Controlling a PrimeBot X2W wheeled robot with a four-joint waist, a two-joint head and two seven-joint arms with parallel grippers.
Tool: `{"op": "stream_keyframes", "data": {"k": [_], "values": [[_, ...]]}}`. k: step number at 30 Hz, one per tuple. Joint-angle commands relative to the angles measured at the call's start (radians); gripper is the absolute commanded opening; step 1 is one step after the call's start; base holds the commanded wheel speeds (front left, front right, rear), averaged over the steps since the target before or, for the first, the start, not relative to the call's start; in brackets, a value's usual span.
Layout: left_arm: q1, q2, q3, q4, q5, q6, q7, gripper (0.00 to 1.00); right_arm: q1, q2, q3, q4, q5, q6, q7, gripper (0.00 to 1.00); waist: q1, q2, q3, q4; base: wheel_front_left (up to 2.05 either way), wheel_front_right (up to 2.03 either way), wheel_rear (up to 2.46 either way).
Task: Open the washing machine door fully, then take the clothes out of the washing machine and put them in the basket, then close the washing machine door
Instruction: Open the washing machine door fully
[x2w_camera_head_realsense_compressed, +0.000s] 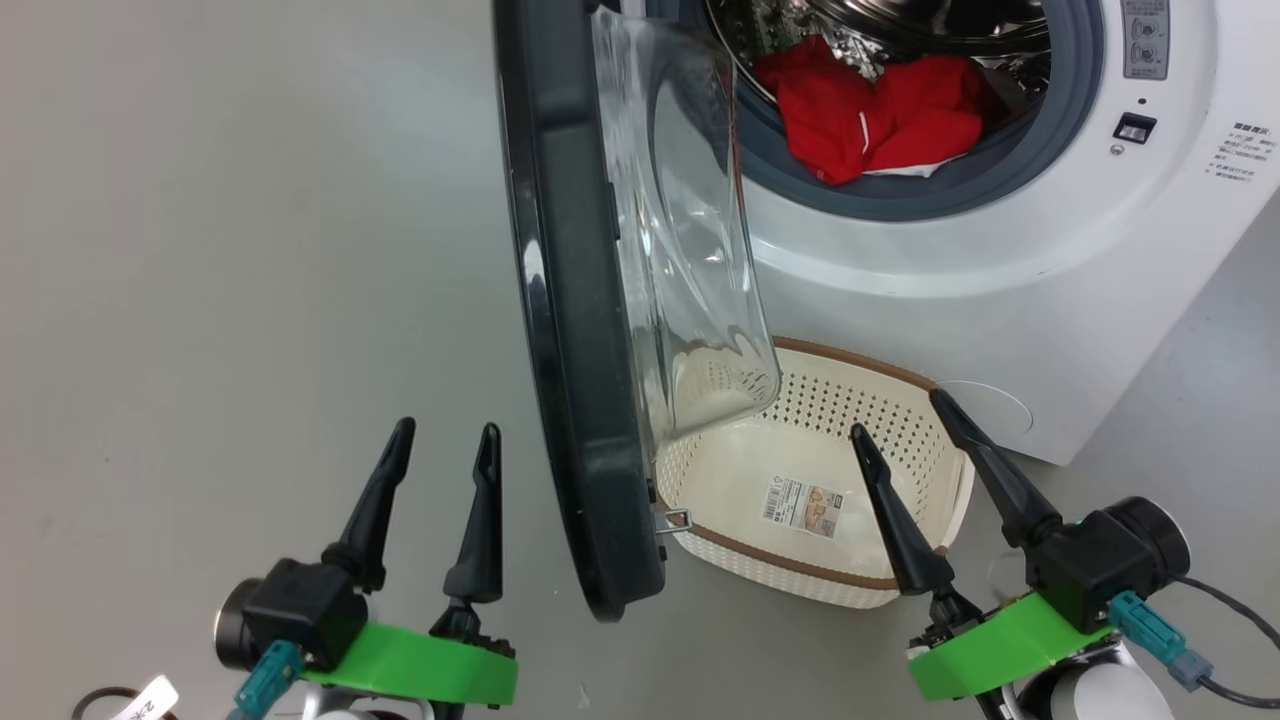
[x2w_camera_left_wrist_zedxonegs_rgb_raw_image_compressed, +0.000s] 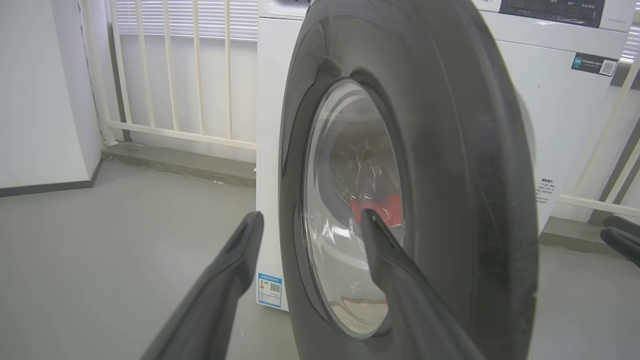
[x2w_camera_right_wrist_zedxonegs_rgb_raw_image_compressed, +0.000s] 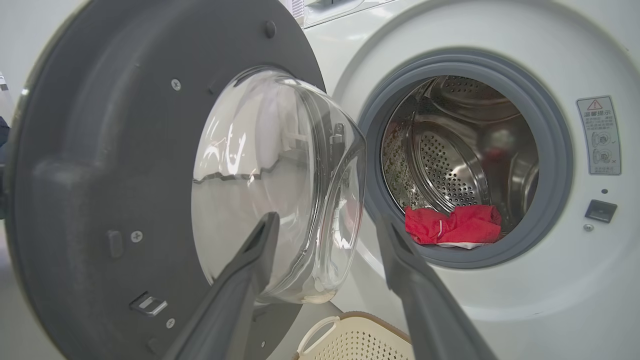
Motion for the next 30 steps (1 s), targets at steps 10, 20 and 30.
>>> {"op": "stream_keyframes", "data": {"k": [10,20,30], "values": [[-0.005,0.014,0.039,-0.021,0.011,0.014,-0.006,0.62,0.018,0.006,0.031,-0.028,0.015,0.006,-0.011,1.0,0.0,0.0,-0.007,0.002,0.0,0.0,0.0],[-0.022,0.014,0.03,-0.126,0.053,0.011,-0.006,0.0,0.023,0.006,0.024,-0.028,0.022,0.006,-0.009,1.0,0.0,0.0,-0.014,-0.003,0.0,0.0,0.0],[-0.046,0.015,-0.033,-0.267,0.123,0.009,-0.006,0.0,0.029,0.006,0.031,-0.026,0.033,0.006,-0.012,1.0,0.0,0.0,-0.023,-0.019,0.0,0.0,0.0]]}}
